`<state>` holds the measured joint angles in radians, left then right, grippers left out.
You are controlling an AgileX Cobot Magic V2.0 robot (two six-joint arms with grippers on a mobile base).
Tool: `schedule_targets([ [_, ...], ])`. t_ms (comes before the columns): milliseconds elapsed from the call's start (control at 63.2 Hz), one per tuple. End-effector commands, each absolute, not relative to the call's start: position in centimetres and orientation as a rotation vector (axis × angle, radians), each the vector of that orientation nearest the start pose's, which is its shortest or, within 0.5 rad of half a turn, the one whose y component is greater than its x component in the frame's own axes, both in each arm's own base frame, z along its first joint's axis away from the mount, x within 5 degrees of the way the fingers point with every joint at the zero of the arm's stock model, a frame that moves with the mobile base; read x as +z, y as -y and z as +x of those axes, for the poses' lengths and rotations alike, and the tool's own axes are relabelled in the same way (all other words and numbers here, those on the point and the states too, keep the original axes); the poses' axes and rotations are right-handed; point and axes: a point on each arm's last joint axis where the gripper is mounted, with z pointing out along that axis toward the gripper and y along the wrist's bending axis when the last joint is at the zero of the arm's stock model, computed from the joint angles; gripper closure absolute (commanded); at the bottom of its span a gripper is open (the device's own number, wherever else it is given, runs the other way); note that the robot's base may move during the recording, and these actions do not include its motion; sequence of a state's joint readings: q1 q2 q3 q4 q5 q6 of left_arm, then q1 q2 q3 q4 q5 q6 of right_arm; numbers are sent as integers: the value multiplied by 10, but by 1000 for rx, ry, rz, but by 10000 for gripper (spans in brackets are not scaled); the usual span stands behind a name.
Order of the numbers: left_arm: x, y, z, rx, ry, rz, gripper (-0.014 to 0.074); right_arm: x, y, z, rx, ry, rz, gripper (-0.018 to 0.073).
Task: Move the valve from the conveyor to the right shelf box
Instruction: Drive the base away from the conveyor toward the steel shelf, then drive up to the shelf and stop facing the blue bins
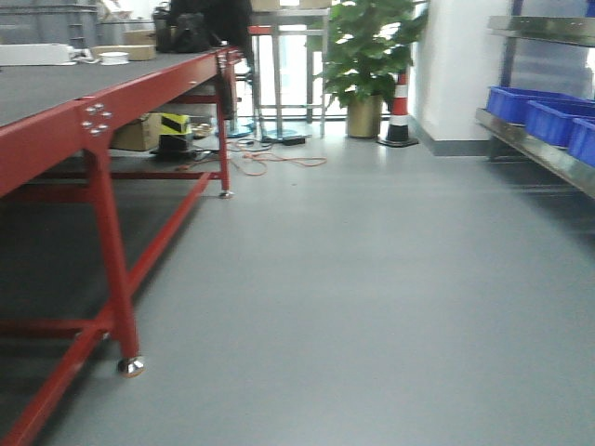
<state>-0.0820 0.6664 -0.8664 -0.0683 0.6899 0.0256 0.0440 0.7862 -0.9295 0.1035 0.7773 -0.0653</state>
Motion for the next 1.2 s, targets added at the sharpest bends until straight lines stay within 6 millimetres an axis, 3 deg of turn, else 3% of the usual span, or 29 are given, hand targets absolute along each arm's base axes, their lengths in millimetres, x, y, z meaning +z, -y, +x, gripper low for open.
schedule_targets([
  [0,392,15,119,-131,-1902,77,708,392,-12,144,92,-2026,-78,722],
  [1187,392,15,119,-131,-1902,77,708,392,-12,144,92,-2026,-78,722],
])
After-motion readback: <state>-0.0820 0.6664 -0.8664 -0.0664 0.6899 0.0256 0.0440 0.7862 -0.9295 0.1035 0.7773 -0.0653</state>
